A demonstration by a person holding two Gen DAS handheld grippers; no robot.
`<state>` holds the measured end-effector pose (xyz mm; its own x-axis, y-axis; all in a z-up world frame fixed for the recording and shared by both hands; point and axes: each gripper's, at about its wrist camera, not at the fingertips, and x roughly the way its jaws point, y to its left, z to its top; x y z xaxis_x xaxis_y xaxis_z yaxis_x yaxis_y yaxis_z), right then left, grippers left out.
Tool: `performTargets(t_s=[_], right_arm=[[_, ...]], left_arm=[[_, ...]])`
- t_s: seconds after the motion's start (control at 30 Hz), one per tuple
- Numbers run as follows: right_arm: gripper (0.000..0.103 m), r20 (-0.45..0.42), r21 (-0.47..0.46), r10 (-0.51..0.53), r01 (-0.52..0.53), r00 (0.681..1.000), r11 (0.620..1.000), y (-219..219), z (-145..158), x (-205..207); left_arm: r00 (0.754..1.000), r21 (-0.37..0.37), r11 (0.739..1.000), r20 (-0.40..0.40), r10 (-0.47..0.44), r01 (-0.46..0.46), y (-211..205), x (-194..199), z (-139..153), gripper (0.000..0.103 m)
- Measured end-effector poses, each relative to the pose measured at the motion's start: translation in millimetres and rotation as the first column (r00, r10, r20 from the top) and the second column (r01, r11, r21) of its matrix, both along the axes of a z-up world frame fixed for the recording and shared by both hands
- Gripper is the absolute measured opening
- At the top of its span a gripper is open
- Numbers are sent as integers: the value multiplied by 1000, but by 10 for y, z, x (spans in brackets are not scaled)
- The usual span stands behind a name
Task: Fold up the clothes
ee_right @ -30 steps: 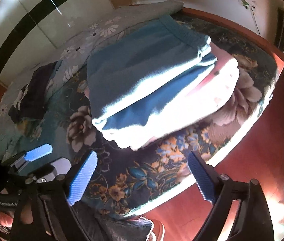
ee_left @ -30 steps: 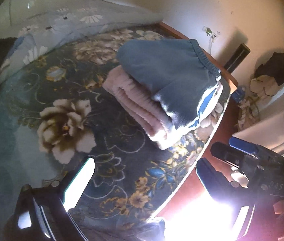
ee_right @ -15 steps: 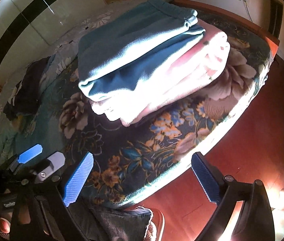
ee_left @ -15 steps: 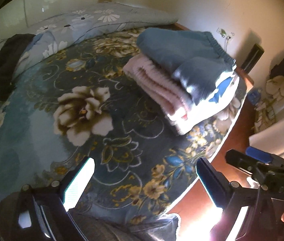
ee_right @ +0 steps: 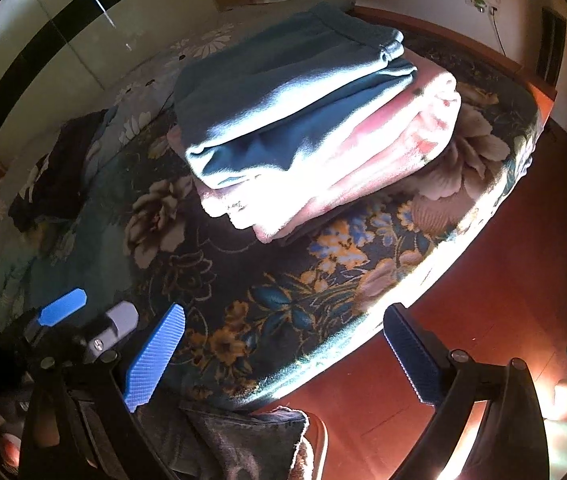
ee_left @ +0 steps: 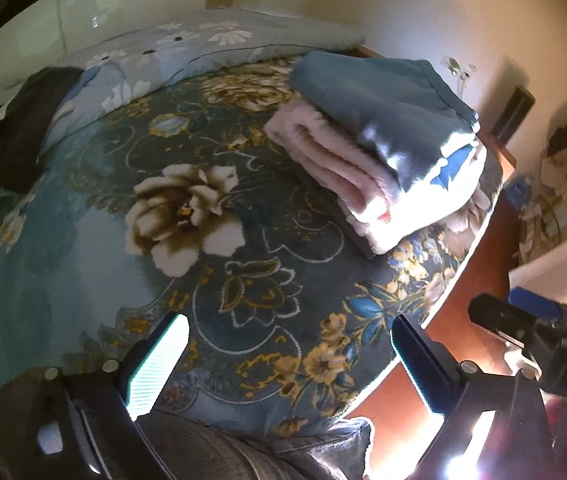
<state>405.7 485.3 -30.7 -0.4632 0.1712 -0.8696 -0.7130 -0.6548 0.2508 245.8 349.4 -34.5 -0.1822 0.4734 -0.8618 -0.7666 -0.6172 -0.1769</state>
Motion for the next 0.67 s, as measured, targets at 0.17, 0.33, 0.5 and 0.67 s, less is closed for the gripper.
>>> performTargets(t_s=[0.17, 0.33, 0.5, 0.67], right_arm=[[100, 19, 22, -8, 8, 1000, 1000, -81, 12, -7], [100, 37, 32, -7, 6, 999, 999, -186, 20, -39], [100, 42, 34, -18, 17, 999, 999, -228, 47, -52], [100, 49, 49, -20, 18, 999, 999, -256, 101, -76]], left_arm=[[999, 43, 999, 24, 28, -29, -103, -54, 36, 103], [999, 66, 997, 32, 37, -39, -169, -62, 72, 103], [998, 88, 995, 45, 50, -53, -226, -88, 86, 103], [997, 110, 992, 43, 60, -64, -275, -93, 117, 103]])
